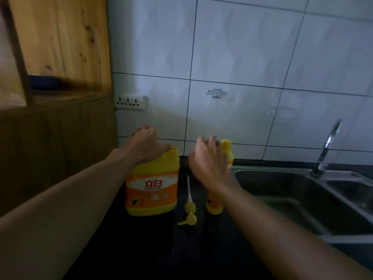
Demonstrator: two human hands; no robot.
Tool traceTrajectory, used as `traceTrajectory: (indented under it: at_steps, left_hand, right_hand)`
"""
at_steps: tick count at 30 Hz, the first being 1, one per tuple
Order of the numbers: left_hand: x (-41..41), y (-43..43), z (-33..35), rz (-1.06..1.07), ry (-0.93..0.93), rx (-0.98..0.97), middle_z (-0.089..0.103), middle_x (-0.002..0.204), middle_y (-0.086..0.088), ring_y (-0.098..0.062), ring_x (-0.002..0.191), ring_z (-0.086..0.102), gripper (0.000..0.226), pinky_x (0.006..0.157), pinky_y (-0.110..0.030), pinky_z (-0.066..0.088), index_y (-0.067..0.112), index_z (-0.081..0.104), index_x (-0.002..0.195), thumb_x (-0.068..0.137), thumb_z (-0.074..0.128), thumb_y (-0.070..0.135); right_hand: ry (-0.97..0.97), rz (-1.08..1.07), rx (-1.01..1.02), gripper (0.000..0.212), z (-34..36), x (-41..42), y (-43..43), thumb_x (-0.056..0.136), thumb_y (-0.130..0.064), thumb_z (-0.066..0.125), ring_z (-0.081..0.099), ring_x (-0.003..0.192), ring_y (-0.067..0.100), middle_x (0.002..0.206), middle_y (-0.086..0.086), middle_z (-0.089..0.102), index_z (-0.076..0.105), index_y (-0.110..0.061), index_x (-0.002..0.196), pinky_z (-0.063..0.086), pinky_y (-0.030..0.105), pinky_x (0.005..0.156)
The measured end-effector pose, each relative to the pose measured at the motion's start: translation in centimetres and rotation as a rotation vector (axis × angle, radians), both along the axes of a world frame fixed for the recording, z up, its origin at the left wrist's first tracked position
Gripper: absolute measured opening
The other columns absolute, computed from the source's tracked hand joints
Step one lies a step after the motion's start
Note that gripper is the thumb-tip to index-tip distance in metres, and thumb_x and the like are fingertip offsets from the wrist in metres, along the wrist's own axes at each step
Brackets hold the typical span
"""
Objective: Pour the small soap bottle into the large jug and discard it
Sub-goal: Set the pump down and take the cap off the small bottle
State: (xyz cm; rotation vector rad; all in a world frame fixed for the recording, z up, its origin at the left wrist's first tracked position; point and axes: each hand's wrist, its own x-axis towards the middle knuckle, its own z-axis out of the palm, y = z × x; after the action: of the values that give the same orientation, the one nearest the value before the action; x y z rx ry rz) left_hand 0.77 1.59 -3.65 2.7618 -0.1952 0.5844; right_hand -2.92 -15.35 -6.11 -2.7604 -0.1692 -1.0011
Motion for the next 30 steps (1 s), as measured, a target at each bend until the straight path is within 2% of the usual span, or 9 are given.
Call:
traceTrajectory:
  at_steps: [4,8,11,13,15,19,23,27,30]
  left_hand:
    - [-0.4,-0.5,1.0,-0.009,-0.048,0.012,0.053,0.123,-0.014,-0.028,0.101,0.053,0.054,0.083,-0.039,0.046,0.005,0.051,0.118,0.085,0.059,0.047]
    - [-1.5,-3.1,1.7,-0.130,-0.231,-0.018,0.053,0.118,-0.009,-0.021,0.099,0.050,0.040,0.086,-0.036,0.047,0.009,0.052,0.114,0.087,0.059,0.038]
    - [-2.2,-6.2,1.3,-0.290,-0.292,-0.046,0.053,0.109,-0.005,-0.019,0.097,0.052,0.027,0.081,-0.029,0.047,0.010,0.055,0.106,0.087,0.059,0.029]
    - [-2.5,-8.2,0.8,-0.368,-0.228,-0.068,0.054,0.105,-0.004,-0.018,0.091,0.053,0.023,0.074,-0.023,0.044,0.010,0.056,0.105,0.087,0.060,0.023]
    - [-2.6,-9.9,0.2,-0.394,-0.063,-0.096,0.057,0.109,-0.006,-0.015,0.090,0.053,0.032,0.075,-0.022,0.044,0.009,0.053,0.114,0.087,0.061,0.024]
    - [-2.1,-11.6,-1.1,-0.370,0.210,-0.202,0.062,0.115,-0.009,-0.020,0.098,0.060,0.054,0.084,-0.033,0.053,0.006,0.043,0.128,0.085,0.065,0.031]
    - [-1.8,-12.3,-2.2,-0.371,0.342,-0.357,0.059,0.119,-0.010,-0.018,0.097,0.057,0.067,0.074,-0.025,0.047,0.007,0.034,0.135,0.083,0.069,0.031]
    - [-1.5,-12.8,-3.4,-0.369,0.363,-0.512,0.058,0.111,-0.002,-0.015,0.096,0.057,0.064,0.067,-0.019,0.047,0.012,0.040,0.126,0.076,0.076,0.031]
    - [-0.9,-13.0,-4.3,-0.330,0.340,-0.600,0.063,0.105,0.001,-0.013,0.091,0.061,0.061,0.069,-0.025,0.054,0.016,0.049,0.114,0.067,0.081,0.037]
  right_hand:
    - [-0.082,-0.146,-0.039,0.026,5.1,0.8,-1.8,0.092,-0.026,0.053,0.053,0.106,0.033,0.114,0.016,0.051,0.054,-0.007,0.109,0.044,0.038,0.071]
    - [0.148,-0.283,-0.095,0.038,6.9,2.1,-3.2,0.088,-0.029,0.061,0.044,0.115,0.036,0.127,0.019,0.040,0.054,-0.008,0.119,0.044,0.042,0.086]
    - [0.319,-0.411,-0.209,0.035,6.6,3.2,-3.5,0.089,-0.030,0.062,0.050,0.106,0.033,0.117,0.016,0.046,0.061,-0.008,0.116,0.044,0.038,0.074]
    - [0.381,-0.432,-0.285,0.025,6.0,3.3,-3.7,0.091,-0.027,0.060,0.058,0.088,0.026,0.093,0.010,0.054,0.066,-0.011,0.109,0.040,0.031,0.058]
    - [0.417,-0.413,-0.328,0.015,5.6,3.2,-4.2,0.092,-0.023,0.059,0.056,0.070,0.020,0.074,0.005,0.054,0.068,-0.013,0.098,0.033,0.026,0.048]
    - [0.392,-0.286,-0.239,0.015,5.3,3.1,-5.2,0.093,-0.027,0.059,0.053,0.075,0.024,0.079,0.006,0.054,0.063,-0.012,0.094,0.039,0.031,0.062]
    - [0.317,-0.187,-0.109,0.028,4.8,2.8,-5.6,0.093,-0.031,0.059,0.055,0.074,0.025,0.077,0.007,0.057,0.054,-0.012,0.075,0.039,0.031,0.063]
    - [0.246,-0.143,-0.072,0.037,5.1,2.2,-5.2,0.092,-0.025,0.058,0.054,0.071,0.027,0.073,0.006,0.055,0.044,-0.012,0.060,0.037,0.031,0.061]
    - [0.228,-0.130,-0.050,0.032,5.8,1.7,-4.5,0.090,-0.022,0.056,0.050,0.071,0.029,0.075,0.006,0.053,0.045,-0.011,0.062,0.034,0.030,0.063]
